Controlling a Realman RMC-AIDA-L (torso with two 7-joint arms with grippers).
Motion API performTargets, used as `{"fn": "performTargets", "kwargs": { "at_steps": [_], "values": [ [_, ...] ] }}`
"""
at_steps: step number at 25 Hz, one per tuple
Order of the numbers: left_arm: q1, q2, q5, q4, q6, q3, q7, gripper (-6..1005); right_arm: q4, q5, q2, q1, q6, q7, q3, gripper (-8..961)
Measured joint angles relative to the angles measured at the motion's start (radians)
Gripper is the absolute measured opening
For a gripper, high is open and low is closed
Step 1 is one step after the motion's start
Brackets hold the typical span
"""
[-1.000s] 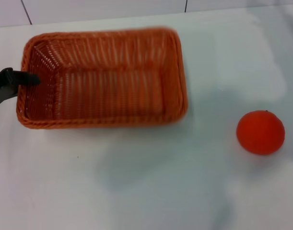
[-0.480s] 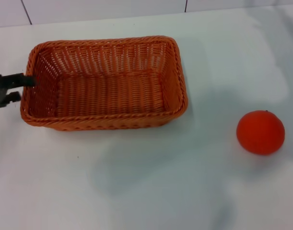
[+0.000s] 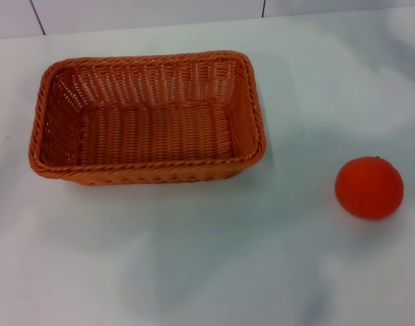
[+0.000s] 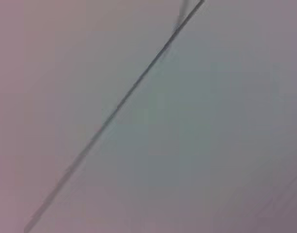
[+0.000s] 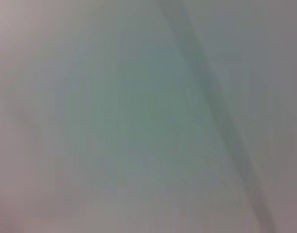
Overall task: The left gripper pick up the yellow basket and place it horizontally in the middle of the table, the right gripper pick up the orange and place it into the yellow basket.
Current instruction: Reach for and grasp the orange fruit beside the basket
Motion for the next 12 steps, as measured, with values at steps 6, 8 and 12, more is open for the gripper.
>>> {"fn": "performTargets", "kwargs": {
  "at_steps": [6, 8, 12],
  "values": [
    [0.034, -0.022, -0.379, -0.228, 0.017, -0.003, 0.481, 741, -0.340, -0.479, -0.013, 0.021, -0.306, 0.220, 0.011, 870],
    [0.032, -0.022, -0.436, -0.279, 0.034, -0.003, 0.586, 735, -0.420, -0.644, -0.011, 0.047, -0.396, 0.292, 0.017, 869],
    [0.023, -0.026, -0.537, -0.367, 0.061, -0.003, 0.785, 735, -0.457, -0.838, -0.009, 0.102, -0.509, 0.349, 0.034, 866]
  ]
}}
